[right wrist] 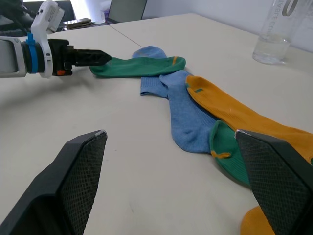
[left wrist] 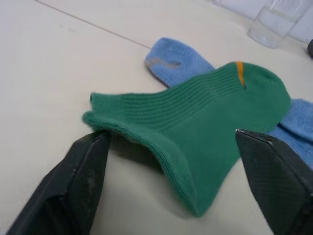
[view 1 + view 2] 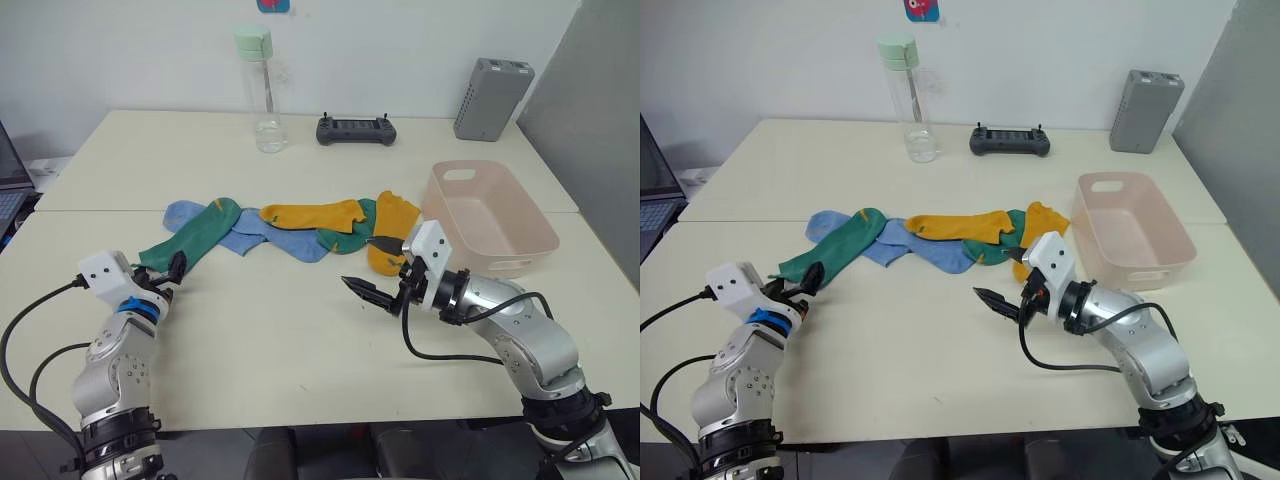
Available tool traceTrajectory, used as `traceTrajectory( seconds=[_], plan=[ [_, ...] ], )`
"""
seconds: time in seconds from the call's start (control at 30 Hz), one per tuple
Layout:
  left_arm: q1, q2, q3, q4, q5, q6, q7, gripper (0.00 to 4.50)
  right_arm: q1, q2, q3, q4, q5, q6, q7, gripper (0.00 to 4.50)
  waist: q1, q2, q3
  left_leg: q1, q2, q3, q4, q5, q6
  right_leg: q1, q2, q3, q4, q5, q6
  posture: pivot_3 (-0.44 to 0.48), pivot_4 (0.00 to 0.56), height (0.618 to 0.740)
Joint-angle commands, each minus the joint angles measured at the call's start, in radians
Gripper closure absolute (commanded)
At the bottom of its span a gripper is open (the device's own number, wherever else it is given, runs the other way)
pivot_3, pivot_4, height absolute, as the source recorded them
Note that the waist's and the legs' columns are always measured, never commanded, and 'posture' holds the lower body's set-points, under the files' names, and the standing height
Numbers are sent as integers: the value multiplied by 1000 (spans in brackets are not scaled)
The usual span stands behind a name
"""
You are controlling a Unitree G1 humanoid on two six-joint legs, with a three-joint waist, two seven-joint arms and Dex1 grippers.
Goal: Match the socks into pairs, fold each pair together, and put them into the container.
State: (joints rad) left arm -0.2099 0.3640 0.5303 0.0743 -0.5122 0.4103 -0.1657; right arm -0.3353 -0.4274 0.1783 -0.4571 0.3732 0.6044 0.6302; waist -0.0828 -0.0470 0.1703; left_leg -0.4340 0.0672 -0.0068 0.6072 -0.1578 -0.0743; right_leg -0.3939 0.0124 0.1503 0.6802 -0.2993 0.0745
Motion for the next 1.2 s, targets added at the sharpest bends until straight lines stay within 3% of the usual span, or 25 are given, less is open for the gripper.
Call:
traceTrajectory(
  seconds=[0.03, 0.33, 0.47, 0.67, 0.77, 0.87, 0.97, 1.2],
  plan=[
    [-12, 21, 39, -13, -22, -27, -9, 1536, -1, -9, -16, -47, 5, -1, -6, 0, 0, 0, 0, 0, 0, 0, 0, 0, 0, 0, 0, 0, 0, 0, 0, 0, 150, 740],
    [-22, 61, 36, -37, -8, -50, -40, 4378, -2, 0, -14, -45, 7, 0, -9, 0, 0, 0, 0, 0, 0, 0, 0, 0, 0, 0, 0, 0, 0, -1, -1, 0, 150, 740],
    [-29, 115, 4, -73, 3, -70, -109, 4445, -4, 3, -13, -41, 5, -5, -8, 0, 0, 0, 0, 0, 0, 0, 0, 0, 0, 0, 0, 0, 0, -1, -2, 0, 150, 740],
    [-47, 270, -83, -224, -78, 24, -341, 4445, -8, 2, -17, -32, 7, -9, -2, 0, 1, -1, 1, -1, 0, 0, -1, 0, 0, -1, 0, 0, -1, -2, -4, 0, 150, 740],
    [-52, 426, -184, -355, -153, 136, -552, 4445, -11, -12, -39, -13, 11, -16, 12, 0, -2, -2, 2, -1, 0, 1, -2, 0, 0, -2, -1, 1, -1, -3, -6, 0, 150, 740],
    [-64, 510, -244, -430, -224, 229, -650, 4445, -14, -31, -53, -2, 10, -25, 24, 0, -2, 0, 3, 0, 0, 2, -4, 0, 0, -2, -1, 1, -1, -4, -8, 0, 150, 740],
    [-109, 526, -261, -448, -276, 296, -658, 4445, -15, -47, -65, 5, 11, -31, 32, 0, -1, 0, 3, -1, 0, 3, -6, 0, 0, -4, -1, 0, -1, -5, -9, 0, 150, 740],
    [-188, 532, -266, -313, -207, 263, -691, 4445, 0, -74, -93, 2, 11, -31, 30, 0, -3, 0, 3, -1, 1, 3, -9, 0, 0, -7, 0, 0, 0, -3, -5, 0, 150, 740]
  ],
)
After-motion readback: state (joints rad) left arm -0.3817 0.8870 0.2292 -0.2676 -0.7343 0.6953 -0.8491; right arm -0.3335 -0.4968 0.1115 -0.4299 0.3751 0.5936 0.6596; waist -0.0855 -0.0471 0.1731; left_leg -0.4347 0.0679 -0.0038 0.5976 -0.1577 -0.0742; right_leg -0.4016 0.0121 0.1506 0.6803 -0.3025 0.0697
